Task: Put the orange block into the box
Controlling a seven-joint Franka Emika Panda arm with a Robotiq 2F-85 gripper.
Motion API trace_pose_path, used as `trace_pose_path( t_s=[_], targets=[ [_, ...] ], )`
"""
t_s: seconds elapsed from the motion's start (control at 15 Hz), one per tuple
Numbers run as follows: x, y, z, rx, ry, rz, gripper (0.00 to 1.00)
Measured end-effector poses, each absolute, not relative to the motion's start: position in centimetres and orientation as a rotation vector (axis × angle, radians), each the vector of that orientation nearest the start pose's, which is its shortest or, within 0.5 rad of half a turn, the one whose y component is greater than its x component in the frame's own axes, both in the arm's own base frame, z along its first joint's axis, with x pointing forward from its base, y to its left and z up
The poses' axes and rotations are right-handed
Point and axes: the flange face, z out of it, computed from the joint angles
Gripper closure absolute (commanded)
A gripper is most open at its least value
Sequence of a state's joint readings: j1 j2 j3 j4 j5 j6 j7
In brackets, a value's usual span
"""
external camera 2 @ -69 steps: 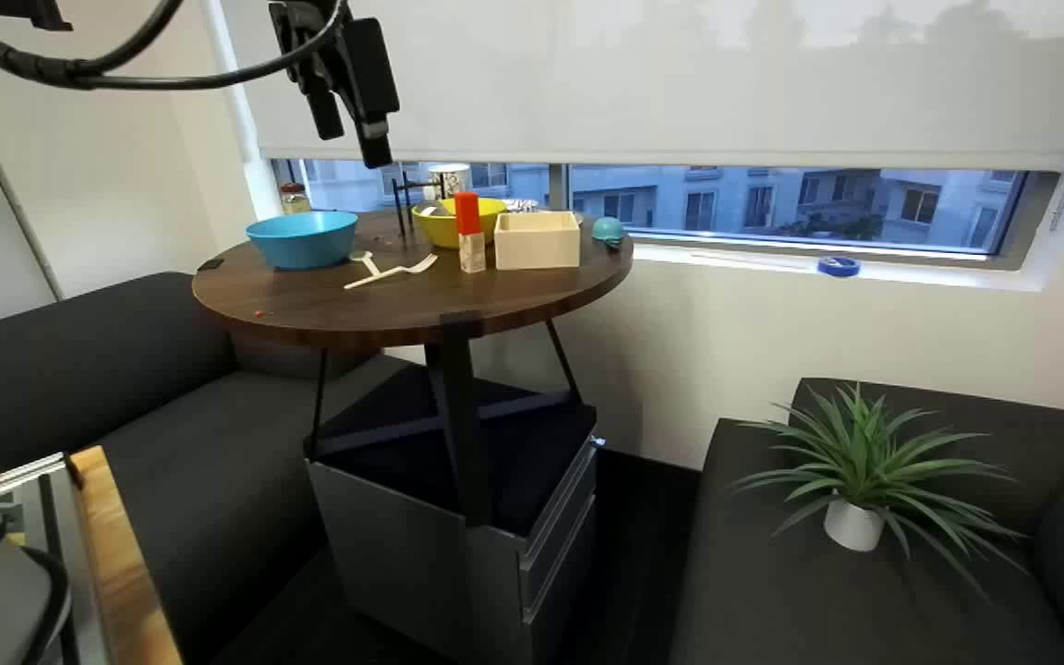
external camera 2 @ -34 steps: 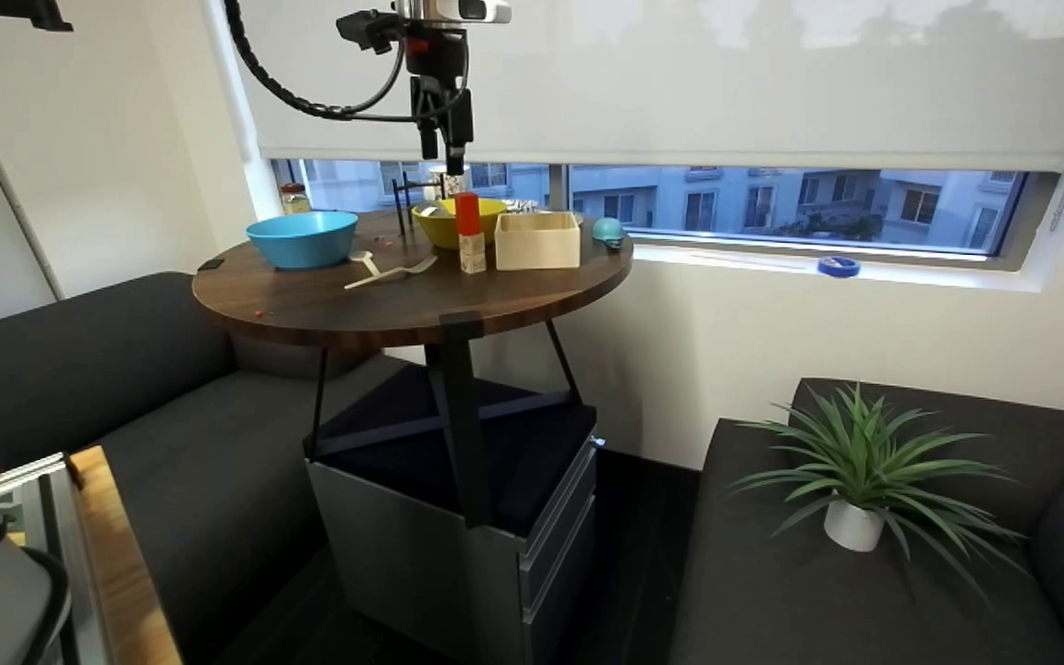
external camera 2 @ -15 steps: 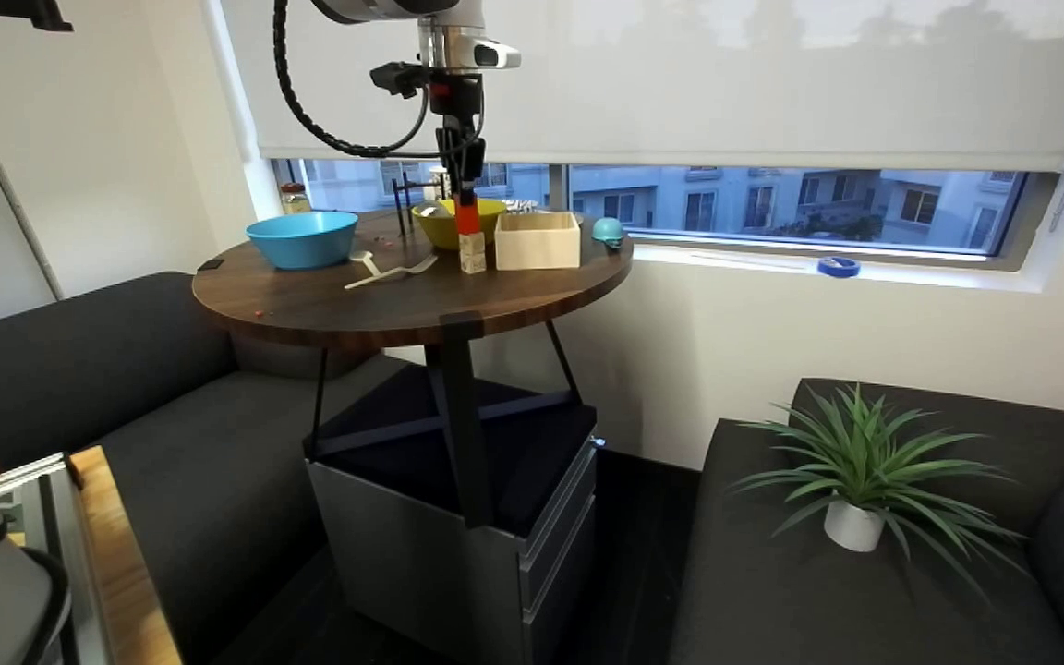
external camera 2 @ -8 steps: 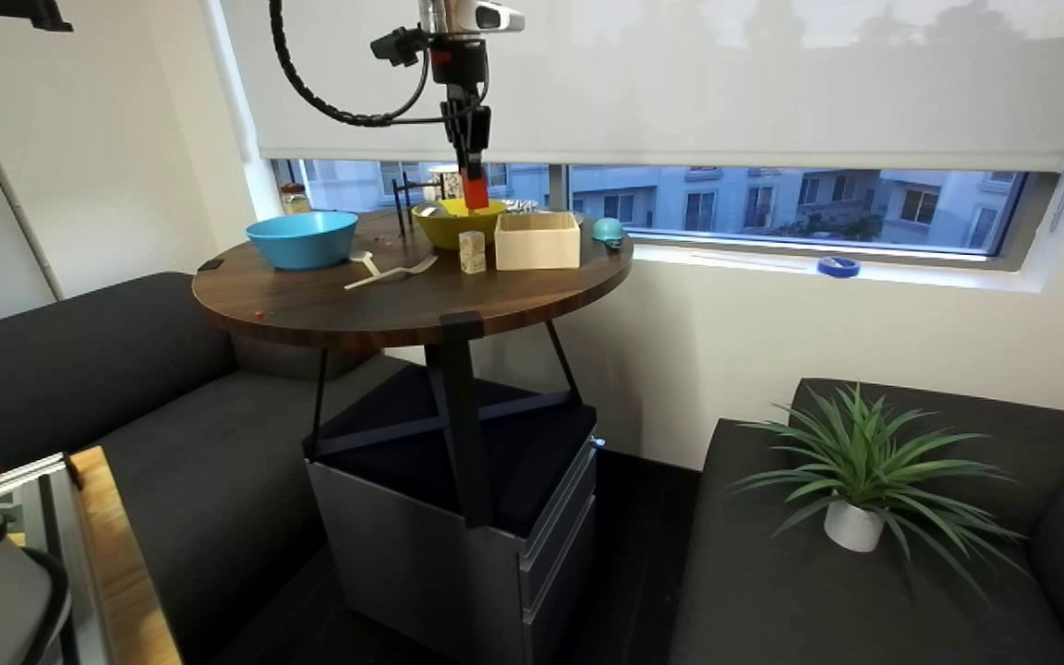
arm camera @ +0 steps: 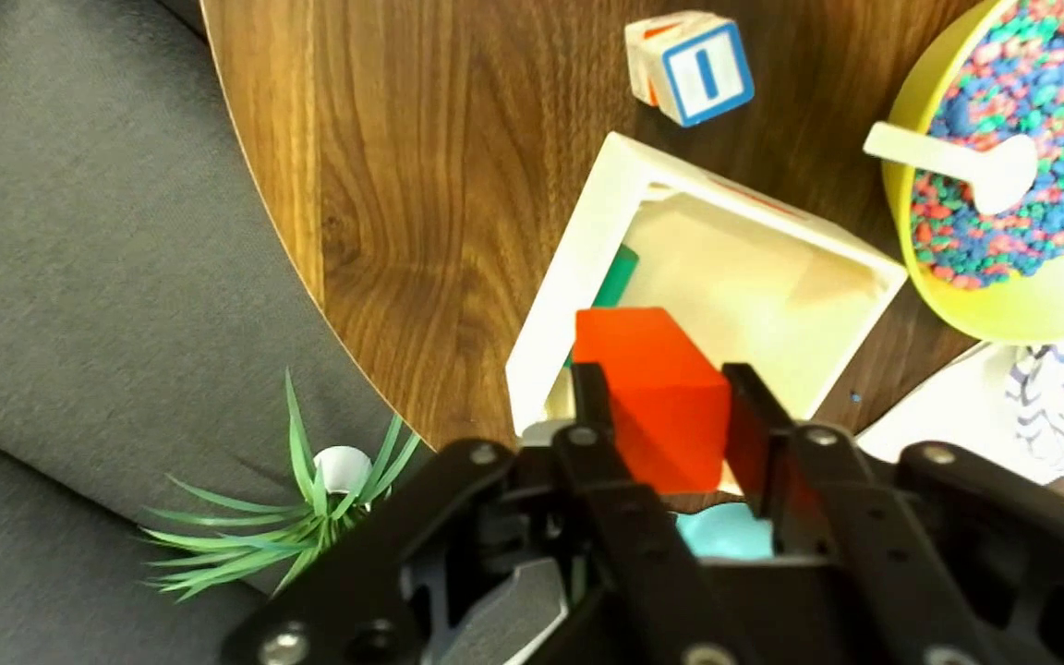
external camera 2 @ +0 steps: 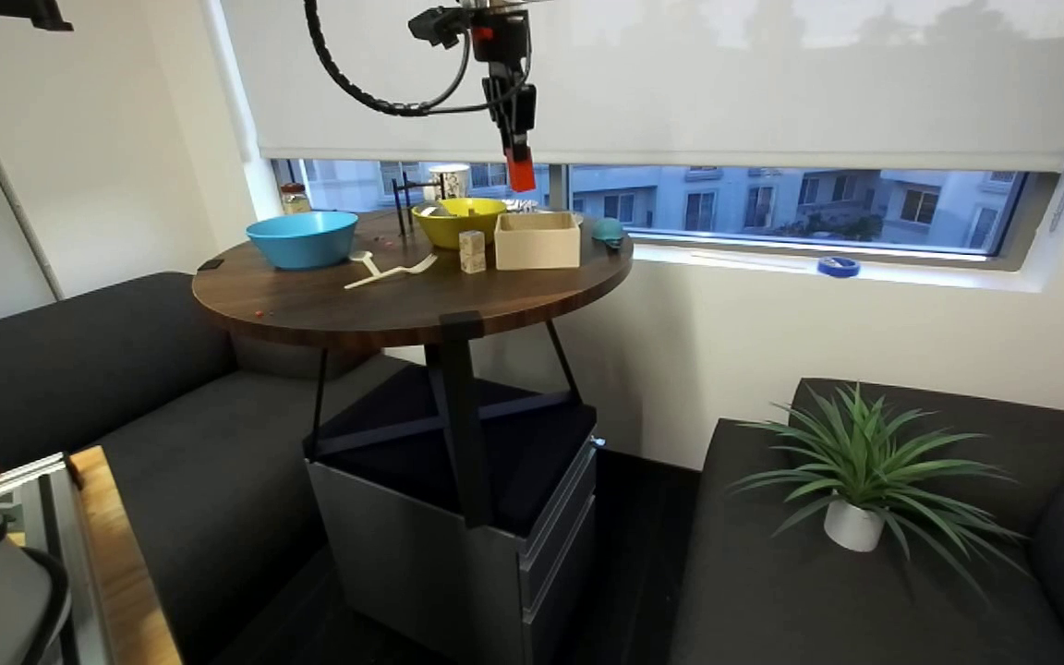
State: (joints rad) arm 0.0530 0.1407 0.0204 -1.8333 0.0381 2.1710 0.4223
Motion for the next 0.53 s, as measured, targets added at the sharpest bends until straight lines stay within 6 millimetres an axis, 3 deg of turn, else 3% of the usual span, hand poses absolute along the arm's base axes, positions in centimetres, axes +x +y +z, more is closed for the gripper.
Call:
trace_pose_path(
  t_s=[0.53],
  targets=[
    [65.5, 4.5, 42.6, -2.961, 0.398, -0.288, 0.91]
  ],
)
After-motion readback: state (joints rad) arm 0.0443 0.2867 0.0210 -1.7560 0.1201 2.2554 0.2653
